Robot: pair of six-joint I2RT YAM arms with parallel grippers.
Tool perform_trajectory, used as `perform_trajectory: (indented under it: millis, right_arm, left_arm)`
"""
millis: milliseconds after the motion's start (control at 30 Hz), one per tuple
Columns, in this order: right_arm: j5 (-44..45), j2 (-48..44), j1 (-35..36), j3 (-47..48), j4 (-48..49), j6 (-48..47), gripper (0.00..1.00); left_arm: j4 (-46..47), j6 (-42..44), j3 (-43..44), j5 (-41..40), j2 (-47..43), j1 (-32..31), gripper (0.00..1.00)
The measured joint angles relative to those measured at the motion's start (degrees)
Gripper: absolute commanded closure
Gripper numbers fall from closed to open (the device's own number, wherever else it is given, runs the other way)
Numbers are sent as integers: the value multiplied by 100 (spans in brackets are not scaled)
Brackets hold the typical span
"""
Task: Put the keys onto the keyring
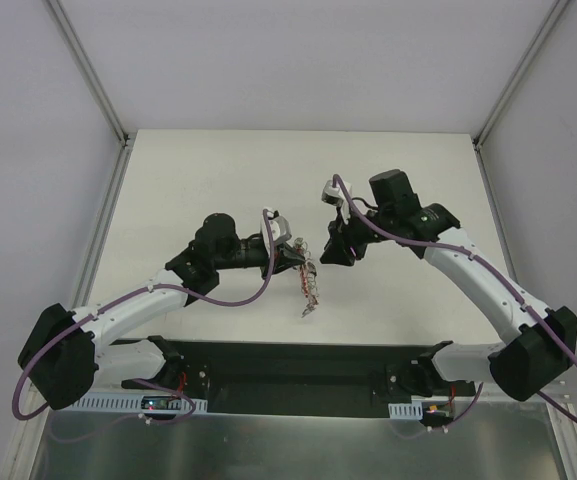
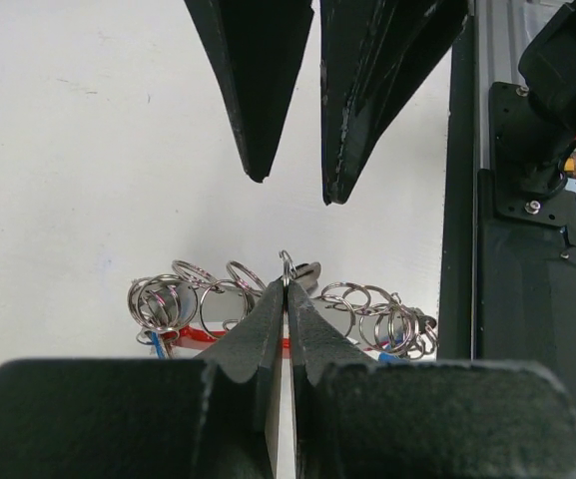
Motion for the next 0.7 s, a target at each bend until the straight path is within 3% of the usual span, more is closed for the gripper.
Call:
perform_trajectory:
  millis: [700]
  right_arm:
    - [-1392, 601, -24, 431, -544, -905, 59]
  left_arm:
    - [-131, 17, 157, 557, -275, -2, 100]
